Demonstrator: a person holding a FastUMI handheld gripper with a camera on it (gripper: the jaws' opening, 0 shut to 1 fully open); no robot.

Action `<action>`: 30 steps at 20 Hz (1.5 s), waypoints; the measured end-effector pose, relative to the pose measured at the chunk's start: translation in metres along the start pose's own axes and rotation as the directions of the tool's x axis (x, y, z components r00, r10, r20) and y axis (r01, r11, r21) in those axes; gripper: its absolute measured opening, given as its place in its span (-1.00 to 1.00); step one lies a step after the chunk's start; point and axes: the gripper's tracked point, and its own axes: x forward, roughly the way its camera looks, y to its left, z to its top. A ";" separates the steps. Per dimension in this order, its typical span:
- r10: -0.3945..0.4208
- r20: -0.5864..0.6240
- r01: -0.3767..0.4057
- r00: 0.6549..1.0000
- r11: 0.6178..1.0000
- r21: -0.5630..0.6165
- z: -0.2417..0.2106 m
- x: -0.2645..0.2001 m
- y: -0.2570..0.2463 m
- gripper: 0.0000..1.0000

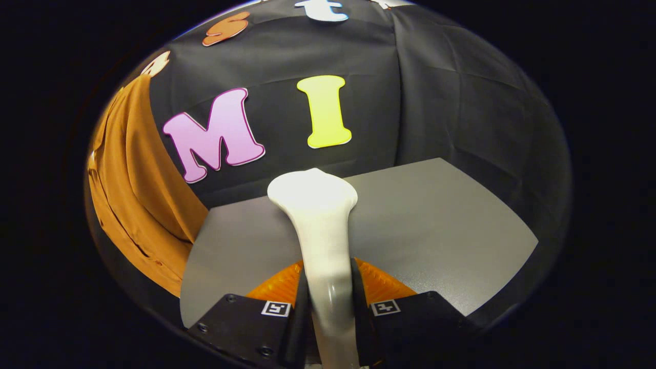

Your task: Iron the clothes twice with a garment steamer, once on the left side and once on the right side.

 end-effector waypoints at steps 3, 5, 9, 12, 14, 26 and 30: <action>0.007 0.069 -0.011 0.998 0.998 0.059 0.014 -0.026 0.002 -0.17; 0.009 0.107 -0.017 0.994 0.997 0.075 0.019 -0.045 0.005 -0.17; 0.048 0.203 -0.065 0.978 0.995 0.078 0.034 -0.086 0.025 -0.17; 0.062 0.275 -0.078 0.959 0.996 0.049 0.046 -0.110 0.050 -0.18; 0.082 0.307 -0.096 0.948 0.995 0.029 0.049 -0.123 0.079 -0.17; 0.111 0.390 -0.089 0.914 0.993 -0.074 0.025 -0.155 0.288 -0.17; 0.072 0.383 -0.049 0.921 0.997 -0.067 0.018 -0.149 0.318 -0.17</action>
